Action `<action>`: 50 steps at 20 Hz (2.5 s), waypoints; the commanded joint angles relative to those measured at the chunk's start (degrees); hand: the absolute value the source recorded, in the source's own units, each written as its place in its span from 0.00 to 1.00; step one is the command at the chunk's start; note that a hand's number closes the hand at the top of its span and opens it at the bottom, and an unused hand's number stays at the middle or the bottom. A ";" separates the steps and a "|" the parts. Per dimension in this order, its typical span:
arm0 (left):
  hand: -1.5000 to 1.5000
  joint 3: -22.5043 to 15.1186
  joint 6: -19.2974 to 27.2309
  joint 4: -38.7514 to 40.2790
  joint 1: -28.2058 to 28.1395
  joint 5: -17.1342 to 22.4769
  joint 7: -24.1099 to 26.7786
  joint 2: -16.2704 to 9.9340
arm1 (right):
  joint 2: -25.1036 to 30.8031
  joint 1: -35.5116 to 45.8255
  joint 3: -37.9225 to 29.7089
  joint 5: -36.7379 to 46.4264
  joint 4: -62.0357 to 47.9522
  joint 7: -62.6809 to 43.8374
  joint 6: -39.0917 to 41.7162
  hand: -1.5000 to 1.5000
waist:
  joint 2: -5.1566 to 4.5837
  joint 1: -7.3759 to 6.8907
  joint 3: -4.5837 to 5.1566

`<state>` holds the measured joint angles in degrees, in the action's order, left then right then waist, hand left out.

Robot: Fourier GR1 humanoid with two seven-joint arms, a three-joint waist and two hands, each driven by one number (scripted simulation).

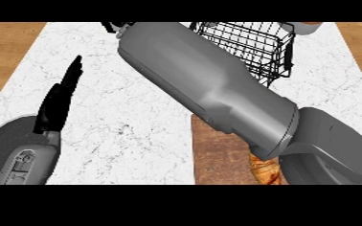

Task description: Pick the pear from the cutting board and place it in the tiered basket

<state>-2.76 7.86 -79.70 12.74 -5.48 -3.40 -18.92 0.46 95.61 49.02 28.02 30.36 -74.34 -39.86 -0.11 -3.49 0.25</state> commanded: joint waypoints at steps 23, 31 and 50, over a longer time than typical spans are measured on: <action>0.50 1.76 -0.84 -5.59 -6.06 0.44 0.02 0.26 | 5.25 -1.97 -0.28 -0.58 -21.57 16.10 21.13 1.00 | 0.07 2.32 -0.23; 0.50 3.46 -0.80 -2.41 -3.81 -0.20 -0.03 0.30 | 7.68 -11.67 -5.22 -2.46 -17.08 22.16 16.91 1.00 | 0.12 3.37 -0.26; 0.50 5.38 -0.45 -1.61 -2.78 -1.24 -1.67 0.82 | 13.33 -18.59 -16.26 -2.52 -2.30 20.63 -3.38 0.00 | 0.68 5.17 -0.25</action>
<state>2.11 6.55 -83.52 8.29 -6.21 -4.33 -18.67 11.03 77.71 33.92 24.52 23.70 -51.90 -37.89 0.36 0.57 0.00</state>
